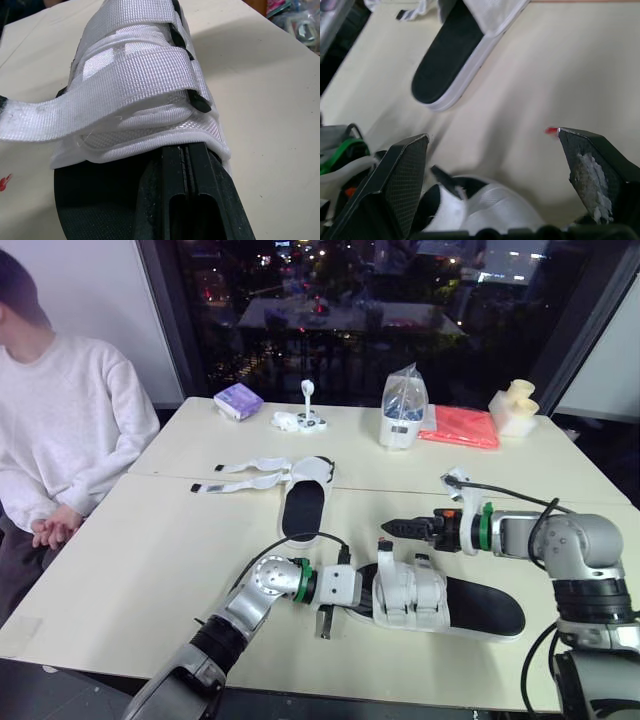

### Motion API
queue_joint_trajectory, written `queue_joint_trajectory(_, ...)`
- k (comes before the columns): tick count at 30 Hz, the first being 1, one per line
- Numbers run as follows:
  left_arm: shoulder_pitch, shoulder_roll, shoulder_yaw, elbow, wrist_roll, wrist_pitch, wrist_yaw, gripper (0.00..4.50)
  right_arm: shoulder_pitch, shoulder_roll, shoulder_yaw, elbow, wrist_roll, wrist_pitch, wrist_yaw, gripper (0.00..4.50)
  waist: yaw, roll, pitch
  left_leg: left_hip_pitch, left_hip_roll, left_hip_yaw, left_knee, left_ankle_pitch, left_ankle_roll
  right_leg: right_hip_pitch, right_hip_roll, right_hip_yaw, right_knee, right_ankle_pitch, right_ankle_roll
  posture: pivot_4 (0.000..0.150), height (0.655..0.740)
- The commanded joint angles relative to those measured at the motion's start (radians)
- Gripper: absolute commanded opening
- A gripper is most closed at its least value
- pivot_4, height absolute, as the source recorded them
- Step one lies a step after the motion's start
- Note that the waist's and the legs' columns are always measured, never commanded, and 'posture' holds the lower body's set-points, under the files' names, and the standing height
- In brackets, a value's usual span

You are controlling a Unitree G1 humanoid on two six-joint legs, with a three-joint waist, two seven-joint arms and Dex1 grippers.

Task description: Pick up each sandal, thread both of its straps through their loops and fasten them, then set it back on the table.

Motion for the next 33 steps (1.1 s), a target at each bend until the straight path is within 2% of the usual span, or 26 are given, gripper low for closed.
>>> queue_joint_trajectory(1,0.072,0.028,-0.138,0.113,0.129,0.072,-0.049,0.00,0.020,0.013,-0.007,-0.032,0.012,0.002,0.008,4.45,-0.001,0.000,0.000,0.000,0.000,0.000,0.000,0.000,0.000,0.000,0.000,0.000,0.000,0.000,0.000,0.150,0.7400)
queue_joint_trajectory(8,0.075,0.030,-0.137,0.114,0.129,0.073,-0.045,0.00,0.037,0.033,0.000,-0.062,0.025,0.006,0.019,4.45,-0.005,0.000,0.000,0.000,0.000,0.000,0.000,0.000,0.000,0.000,0.000,0.000,0.000,0.000,0.000,0.150,0.7400)
queue_joint_trajectory(9,0.075,0.029,-0.137,0.117,0.130,0.071,-0.044,0.00,0.036,0.035,0.001,-0.062,0.025,0.002,0.022,4.22,-0.005,0.000,0.000,0.000,0.000,0.000,0.000,0.000,0.000,0.000,0.000,0.000,0.000,0.000,0.000,0.150,0.7400)
queue_joint_trajectory(11,0.076,0.029,-0.137,0.118,0.131,0.068,-0.042,0.00,0.037,0.036,0.004,-0.072,0.023,-0.004,0.026,3.59,-0.005,0.001,0.000,0.000,0.000,0.000,0.000,0.000,0.000,0.000,0.000,0.000,0.000,0.000,0.000,0.150,0.7400)
queue_joint_trajectory(12,0.076,0.028,-0.138,0.121,0.131,0.066,-0.041,0.00,0.039,0.035,0.009,-0.077,0.022,-0.005,0.031,3.14,-0.005,0.001,0.000,0.000,0.000,0.000,0.000,0.000,0.000,0.000,0.000,0.000,0.000,0.000,0.000,0.150,0.7400)
queue_joint_trajectory(18,0.077,0.025,-0.139,0.125,0.133,0.063,-0.039,0.00,0.041,0.021,0.022,-0.102,0.025,0.002,0.057,0.02,-0.005,0.001,0.000,0.000,0.000,0.000,0.000,0.000,0.000,0.000,0.000,0.000,0.000,0.000,0.000,0.150,0.7400)
queue_joint_trajectory(33,0.078,0.013,-0.145,0.189,0.145,0.017,-0.029,0.00,-0.020,-0.061,-0.028,-0.164,0.091,0.020,0.137,0.02,-0.003,0.001,-0.001,0.000,0.000,0.000,0.000,0.000,0.000,0.000,0.000,0.000,0.000,0.000,0.000,0.150,0.7400)
